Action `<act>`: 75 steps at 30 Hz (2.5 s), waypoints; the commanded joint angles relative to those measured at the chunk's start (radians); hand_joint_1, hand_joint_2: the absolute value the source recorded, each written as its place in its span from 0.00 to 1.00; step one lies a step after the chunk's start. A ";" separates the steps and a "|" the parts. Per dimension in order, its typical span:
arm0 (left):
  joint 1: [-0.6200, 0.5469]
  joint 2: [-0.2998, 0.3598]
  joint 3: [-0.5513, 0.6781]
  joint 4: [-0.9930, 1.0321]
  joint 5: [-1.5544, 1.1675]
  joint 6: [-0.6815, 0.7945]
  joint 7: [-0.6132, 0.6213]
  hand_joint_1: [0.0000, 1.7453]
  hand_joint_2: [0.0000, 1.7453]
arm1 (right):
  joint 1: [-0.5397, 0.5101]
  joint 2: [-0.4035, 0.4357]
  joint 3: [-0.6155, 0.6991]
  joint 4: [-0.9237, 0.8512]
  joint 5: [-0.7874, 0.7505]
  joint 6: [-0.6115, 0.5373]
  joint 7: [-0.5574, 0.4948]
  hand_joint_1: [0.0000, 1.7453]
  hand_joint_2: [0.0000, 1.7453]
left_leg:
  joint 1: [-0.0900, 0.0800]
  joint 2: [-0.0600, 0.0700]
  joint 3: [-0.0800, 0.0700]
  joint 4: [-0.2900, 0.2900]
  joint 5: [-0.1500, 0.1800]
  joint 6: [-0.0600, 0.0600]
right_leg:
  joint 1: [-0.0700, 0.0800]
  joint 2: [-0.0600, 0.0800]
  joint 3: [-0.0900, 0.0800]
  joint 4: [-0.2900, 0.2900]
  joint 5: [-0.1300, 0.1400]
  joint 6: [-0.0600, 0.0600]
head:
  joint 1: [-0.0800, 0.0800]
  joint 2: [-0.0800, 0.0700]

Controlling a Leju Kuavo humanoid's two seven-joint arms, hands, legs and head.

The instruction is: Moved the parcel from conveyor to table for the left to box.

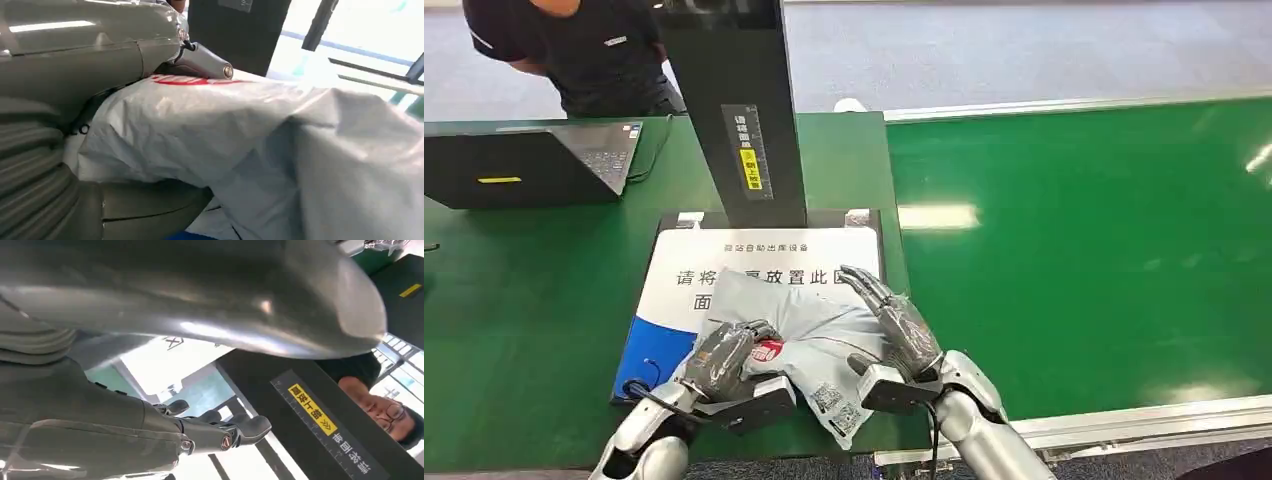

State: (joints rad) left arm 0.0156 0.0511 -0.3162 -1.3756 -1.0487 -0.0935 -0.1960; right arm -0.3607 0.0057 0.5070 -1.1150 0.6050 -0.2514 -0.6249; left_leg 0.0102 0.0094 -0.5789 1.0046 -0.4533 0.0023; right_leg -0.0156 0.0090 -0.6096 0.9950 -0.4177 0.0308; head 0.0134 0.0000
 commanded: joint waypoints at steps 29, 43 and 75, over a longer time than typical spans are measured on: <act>-0.190 -0.055 0.575 0.286 -0.229 0.556 0.220 1.00 1.00 | 0.181 -0.015 -0.059 -0.174 -0.006 0.015 0.019 0.00 0.00 | 0.001 -0.002 0.001 -0.001 0.001 -0.001 | 0.002 -0.001 0.000 -0.001 0.000 -0.003 | 0.000 0.000; -0.340 -0.084 1.275 0.293 -0.276 0.792 -0.165 0.95 1.00 | 0.208 0.005 -0.042 -0.117 -0.060 0.043 0.015 0.00 0.00 | 0.002 0.002 -0.002 0.000 0.000 -0.001 | 0.003 0.002 -0.003 0.000 0.000 -0.003 | 0.001 0.000; -0.405 -0.128 1.289 0.385 -0.159 0.792 -0.308 0.00 0.00 | 0.244 0.016 -0.092 -0.167 -0.063 0.048 0.011 0.00 0.00 | 0.000 -0.002 0.000 -0.003 0.001 -0.001 | 0.001 -0.002 -0.001 0.000 -0.001 -0.004 | 0.000 0.000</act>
State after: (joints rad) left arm -0.3789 -0.0793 1.0811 -1.1266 -1.2875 0.6935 -0.5513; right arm -0.1325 -0.0004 0.4559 -1.2799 0.5375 -0.2155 -0.6123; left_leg 0.0115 0.0124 -0.5817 1.0046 -0.4535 0.0011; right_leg -0.0141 0.0128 -0.6135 0.9954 -0.4176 0.0286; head 0.0134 0.0000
